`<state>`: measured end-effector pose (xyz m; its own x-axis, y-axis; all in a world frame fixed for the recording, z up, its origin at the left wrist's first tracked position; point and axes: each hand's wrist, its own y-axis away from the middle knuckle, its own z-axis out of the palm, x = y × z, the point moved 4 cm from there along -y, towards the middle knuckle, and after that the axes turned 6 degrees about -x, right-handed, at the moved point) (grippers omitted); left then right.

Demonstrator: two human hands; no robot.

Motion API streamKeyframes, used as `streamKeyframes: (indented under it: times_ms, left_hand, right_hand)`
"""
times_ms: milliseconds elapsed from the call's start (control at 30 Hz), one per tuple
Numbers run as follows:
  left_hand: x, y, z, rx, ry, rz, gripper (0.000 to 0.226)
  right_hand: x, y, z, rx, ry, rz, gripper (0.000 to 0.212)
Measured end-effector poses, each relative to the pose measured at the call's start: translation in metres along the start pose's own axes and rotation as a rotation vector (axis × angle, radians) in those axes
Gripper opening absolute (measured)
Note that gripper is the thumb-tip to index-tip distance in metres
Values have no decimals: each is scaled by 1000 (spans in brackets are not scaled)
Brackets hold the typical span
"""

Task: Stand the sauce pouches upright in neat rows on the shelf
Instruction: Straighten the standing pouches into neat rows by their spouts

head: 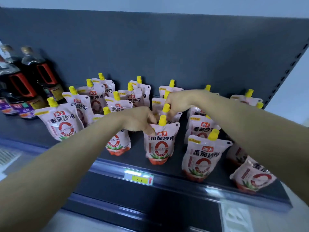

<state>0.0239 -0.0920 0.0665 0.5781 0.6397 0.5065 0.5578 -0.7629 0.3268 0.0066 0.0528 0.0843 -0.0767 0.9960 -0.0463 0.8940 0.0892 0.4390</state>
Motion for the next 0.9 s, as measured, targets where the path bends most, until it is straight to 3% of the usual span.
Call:
streamKeyframes:
  times_ms: [367,500,633,833,900]
  left_hand:
    - [-17,14,1,-67,-32,77,49]
    - [-16,20,4,-49,-38,116,24]
    - [-17,21,4,-30,-51,169,26]
    - [-26,32,-6,-54,-44,224,12]
    - [-28,38,-12,-61,8,216,23]
  right_hand:
    - [-13,3,8,66,-108,139,29]
    - [-20,7,11,60,-130,169,27]
    - [-26,13,13,61,-167,180,23]
    - [-32,22,15,64,-180,200,23]
    - [-31,32,9,2,-177,217,14]
